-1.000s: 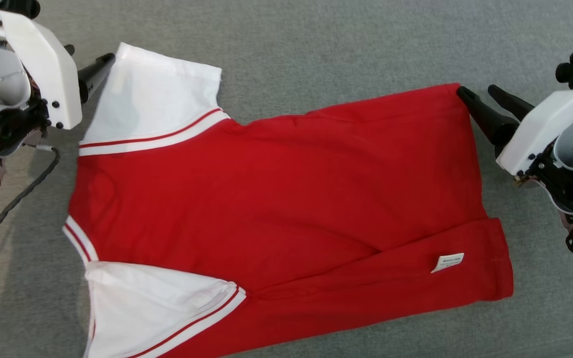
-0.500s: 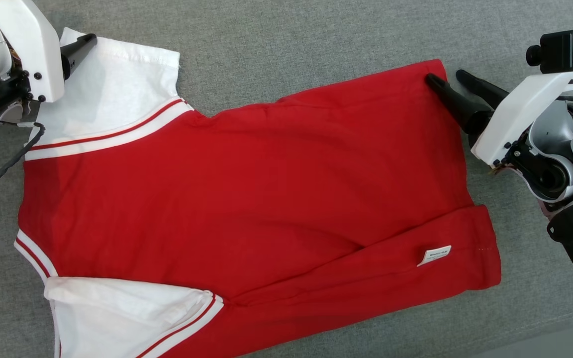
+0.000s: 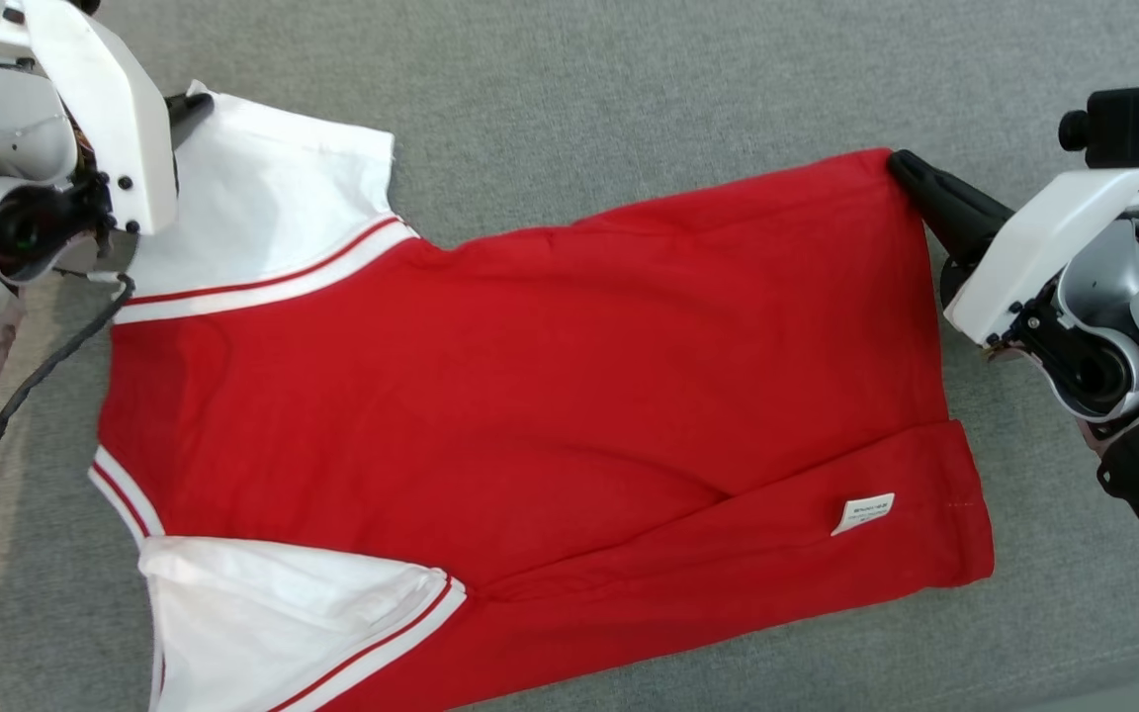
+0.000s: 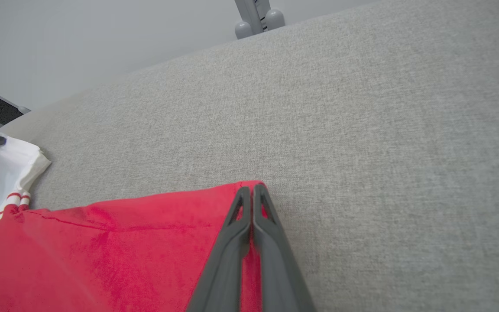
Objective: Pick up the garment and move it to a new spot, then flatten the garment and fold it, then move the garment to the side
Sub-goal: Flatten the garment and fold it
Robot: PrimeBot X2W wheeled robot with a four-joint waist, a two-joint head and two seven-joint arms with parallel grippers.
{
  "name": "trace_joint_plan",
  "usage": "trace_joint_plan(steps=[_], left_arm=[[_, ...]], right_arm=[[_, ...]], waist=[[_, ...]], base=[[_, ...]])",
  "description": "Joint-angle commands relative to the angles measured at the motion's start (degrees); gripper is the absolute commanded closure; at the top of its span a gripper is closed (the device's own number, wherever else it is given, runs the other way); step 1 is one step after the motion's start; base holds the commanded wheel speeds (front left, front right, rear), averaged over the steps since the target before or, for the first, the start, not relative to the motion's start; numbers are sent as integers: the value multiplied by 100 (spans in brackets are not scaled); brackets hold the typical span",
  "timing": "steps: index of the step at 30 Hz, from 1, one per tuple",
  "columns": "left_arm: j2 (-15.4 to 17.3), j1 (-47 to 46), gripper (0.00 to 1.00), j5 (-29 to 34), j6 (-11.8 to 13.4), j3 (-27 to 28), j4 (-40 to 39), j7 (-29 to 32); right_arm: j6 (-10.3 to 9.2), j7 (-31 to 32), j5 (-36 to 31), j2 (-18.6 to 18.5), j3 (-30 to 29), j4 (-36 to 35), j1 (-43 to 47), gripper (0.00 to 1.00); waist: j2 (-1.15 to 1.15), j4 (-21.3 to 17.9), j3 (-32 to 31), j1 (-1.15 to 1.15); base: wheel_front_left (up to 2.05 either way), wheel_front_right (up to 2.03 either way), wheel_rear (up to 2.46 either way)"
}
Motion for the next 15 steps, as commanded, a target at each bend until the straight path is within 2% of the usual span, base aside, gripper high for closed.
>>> trace_joint_plan(steps=[1, 9, 15], left_arm=[[66, 112, 100, -84, -16, -54, -63, -30], [305, 627, 100, -825, -13, -352, -751, 195], [689, 1151, 100, -1812, -13, -390, -1449, 979]], right_arm=[[1, -94, 71, -63, 41, 62, 68, 100], [1, -232, 523, -214, 296, 180, 408, 100], [1, 65, 975, -411, 522, 150, 646, 100]], waist=[[0, 102, -226, 0], [0, 393, -1016, 0], [0, 577, -1506, 0]], base=[[0, 0, 0], [0, 0, 0], [0, 0, 0]])
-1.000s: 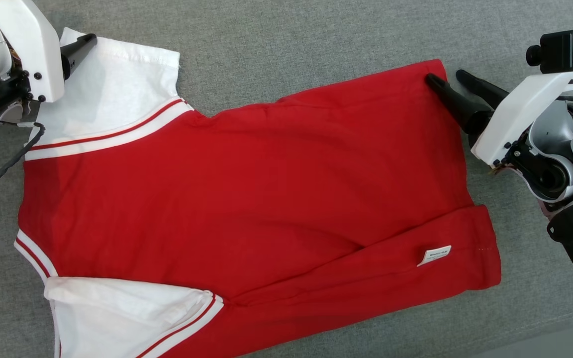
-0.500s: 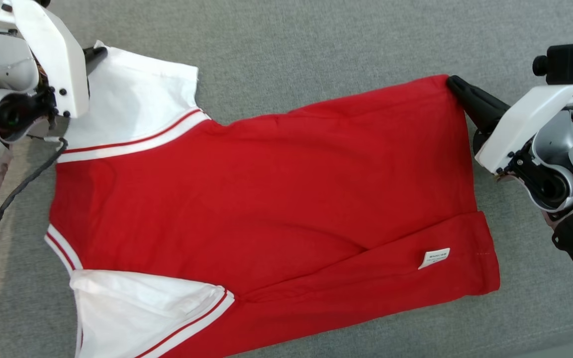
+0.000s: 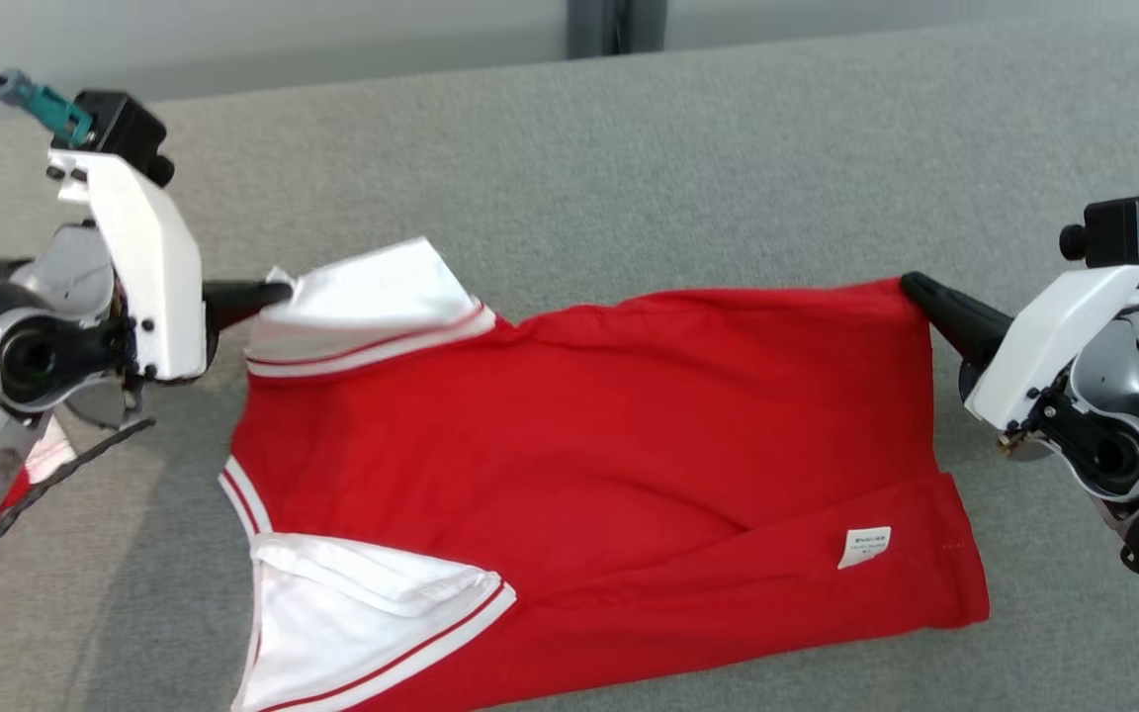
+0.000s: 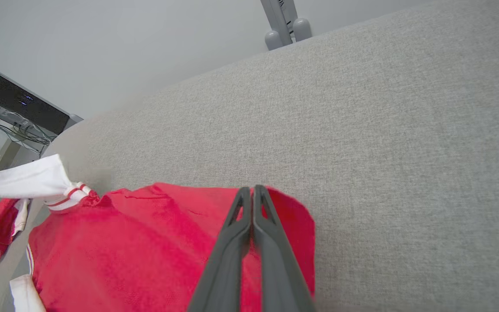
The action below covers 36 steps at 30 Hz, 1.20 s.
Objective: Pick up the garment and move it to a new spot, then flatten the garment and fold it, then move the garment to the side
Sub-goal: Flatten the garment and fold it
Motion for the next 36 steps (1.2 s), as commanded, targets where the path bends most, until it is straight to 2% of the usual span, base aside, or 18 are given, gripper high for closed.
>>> trace_joint_plan(steps=[1, 8, 16, 26, 36], left_arm=[[91, 160, 100, -207, -7, -2, -131, 172], [394, 662, 100, -1147, -5, 81, -726, 933], [571, 1023, 100, -1473, 254, -56, -1265, 1413], [741, 1194, 100, -1529, 492, -187, -1659, 1691], [914, 1442, 100, -1645, 650, -302, -1954, 1887]], right_arm=[[1, 134, 147, -63, 48, -18, 82, 100], [1, 1103, 874, -296, 241, 4, 114, 100], [2, 2197, 1313, -528, 475, 295, -224, 100], [1, 2584, 1420, -542, 657, 687, -466, 100], [1, 2868, 1721, -600, 692, 921, -292, 100]], waist=[[0, 176, -296, 0], [0, 333, -609, 0], [0, 424, -639, 0], [0, 494, -645, 0], [0, 478, -753, 0]], base=[[0, 0, 0], [0, 0, 0], [0, 0, 0], [0, 0, 0], [0, 0, 0]])
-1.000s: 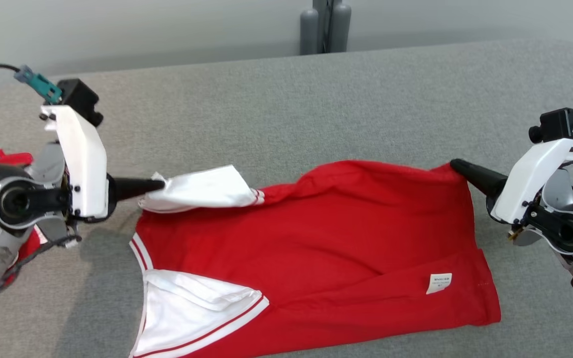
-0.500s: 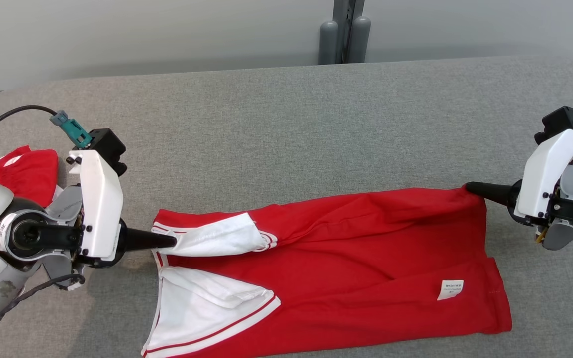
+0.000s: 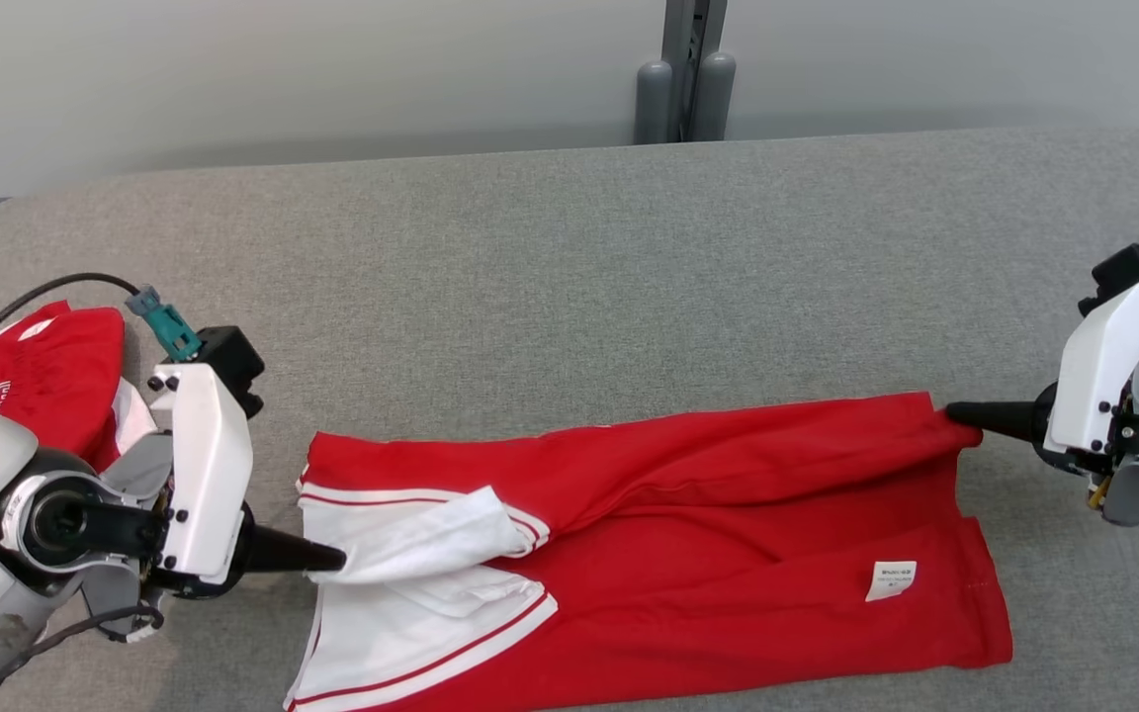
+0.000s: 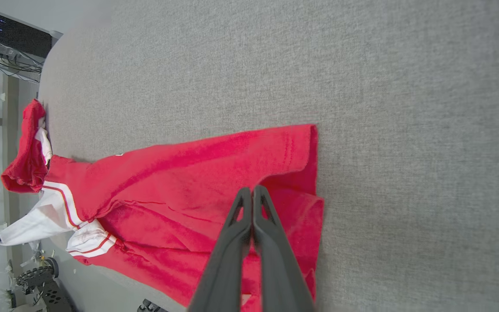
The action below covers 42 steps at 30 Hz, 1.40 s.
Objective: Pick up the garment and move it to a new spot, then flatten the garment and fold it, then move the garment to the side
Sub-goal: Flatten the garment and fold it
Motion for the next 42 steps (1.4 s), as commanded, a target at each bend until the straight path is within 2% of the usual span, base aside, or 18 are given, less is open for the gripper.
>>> trace_joint_plan(steps=[1, 15, 16, 17, 18, 20, 22, 23, 24, 31, 34, 38, 42], left_arm=[[17, 81, 100, -37, 16, -6, -32, 14], [136, 372, 100, 6, 152, -178, -157, 100], [128, 389, 71, 35, 148, -194, -133, 86], [120, 407, 27, 69, 130, -216, -106, 67], [112, 427, 8, 95, 128, -249, -75, 92], [99, 447, 5, 107, 119, -275, -41, 123], [78, 461, 14, 79, 110, -280, -7, 132], [72, 477, 13, 73, 109, -288, 17, 133], [74, 481, 1, 109, 117, -305, 38, 121], [31, 536, 0, 216, 46, -250, 156, -129], [29, 515, 0, 246, -66, -122, 153, -376], [35, 416, 0, 463, -258, 121, 38, -989], [19, 500, 0, 717, -389, 499, -122, -1971]], right_arm=[[1, 35, 42, -18, 7, 6, 80, 100], [1, 308, 62, 18, 237, 67, 201, 100], [1, 282, 40, 24, 251, 75, 208, 100], [1, 239, 15, 26, 262, 105, 213, 82], [1, 251, 11, 45, 281, 144, 237, 56], [1, 307, 7, 81, 323, 171, 259, 25], [1, 312, 35, 110, 334, 159, 282, 31], [1, 296, 45, 115, 336, 162, 303, 24], [1, 242, 40, 114, 332, 172, 317, 0], [1, -67, 144, 100, 209, 77, 444, 0], [1, -363, 122, 41, 121, -47, 504, 0], [2, -1261, -6, -93, -133, -431, 522, 0], [1, -2304, -241, -222, -318, -972, 700, 0]], waist=[[0, -12, -12, 0], [0, -84, -116, 0], [0, -91, -119, 0], [0, -97, -122, 0], [0, -103, -129, 0], [0, -116, -149, 0], [0, -130, -179, 0], [0, -140, -204, 0], [0, -148, -229, 0], [0, -187, -447, 0], [0, -198, -569, 0], [0, -201, -700, 0], [0, -200, -781, 0]], base=[[0, 0, 0], [0, 0, 0], [0, 0, 0], [0, 0, 0], [0, 0, 0], [0, 0, 0], [0, 0, 0], [0, 0, 0], [0, 0, 0], [0, 0, 0], [0, 0, 0], [0, 0, 0], [0, 0, 0]])
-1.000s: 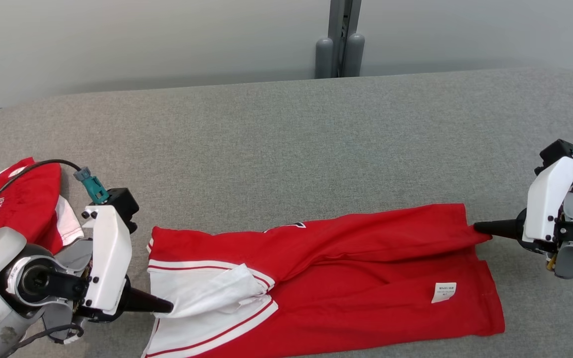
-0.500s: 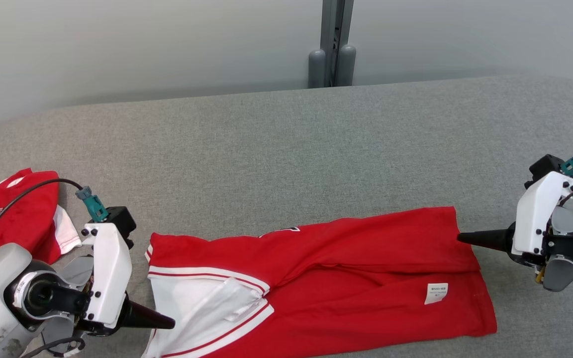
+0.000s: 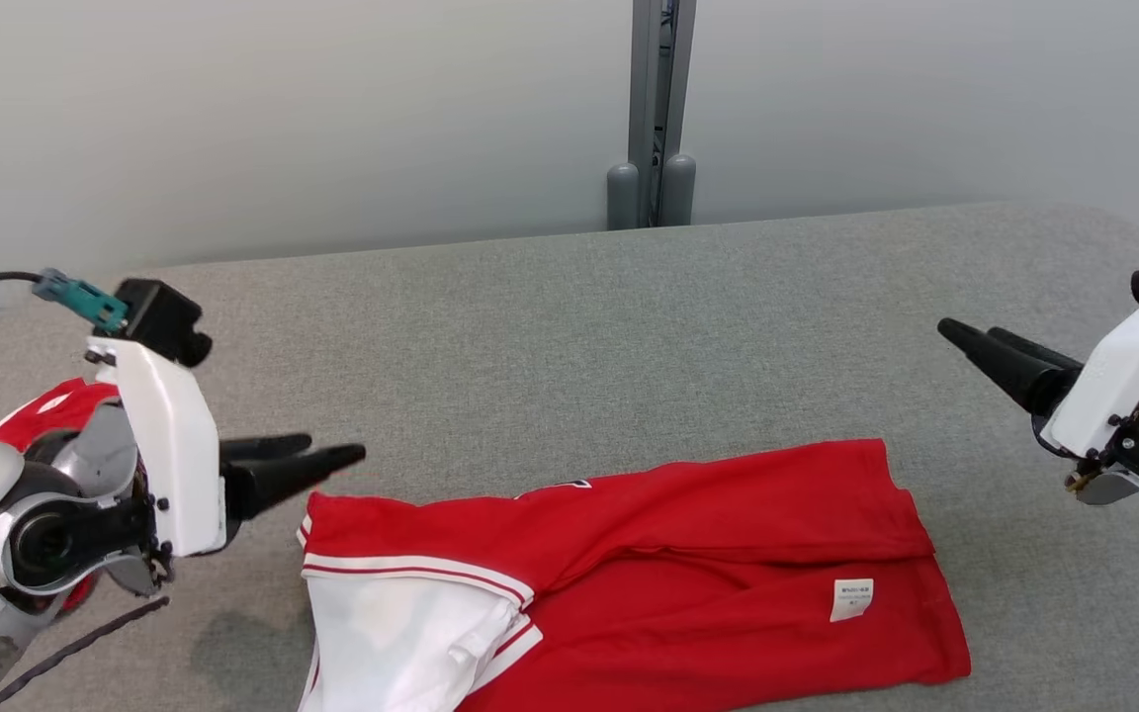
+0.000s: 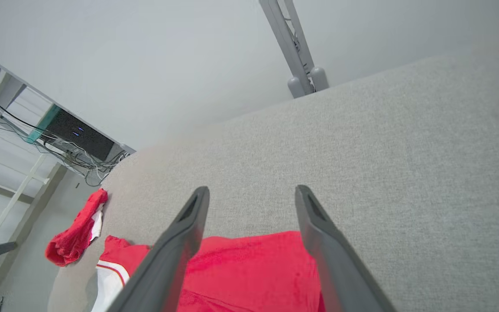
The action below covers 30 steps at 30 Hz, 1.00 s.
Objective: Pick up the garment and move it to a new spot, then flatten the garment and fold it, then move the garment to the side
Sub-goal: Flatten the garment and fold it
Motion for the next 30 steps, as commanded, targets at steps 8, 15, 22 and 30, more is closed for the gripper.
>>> trace_joint_plan(steps=[8, 15, 22, 30], left_arm=[[106, 667, 0, 860, 291, 554, -379, -2167], [107, 1576, 0, 1644, 1260, 1002, -762, -4222], [-358, 2512, 0, 2194, 2015, 1587, -1105, -5698], [-1640, 3418, 0, 3697, 2019, 2943, -1236, -5737]], right_arm=[[2, -2178, -931, -157, -191, -466, 613, 0], [2, -3248, -2075, 131, -824, -137, 1154, 0], [2, -3267, -3606, 1136, -2790, -667, 2250, 0], [2, -3269, -4453, 2021, -3333, -695, 3164, 0]], waist=[[0, 15, -57, 0], [0, 26, 8, 0], [0, 70, 117, 0], [0, 205, 185, 0]], base=[[0, 0, 0], [0, 0, 0], [0, 0, 0], [0, 0, 0]])
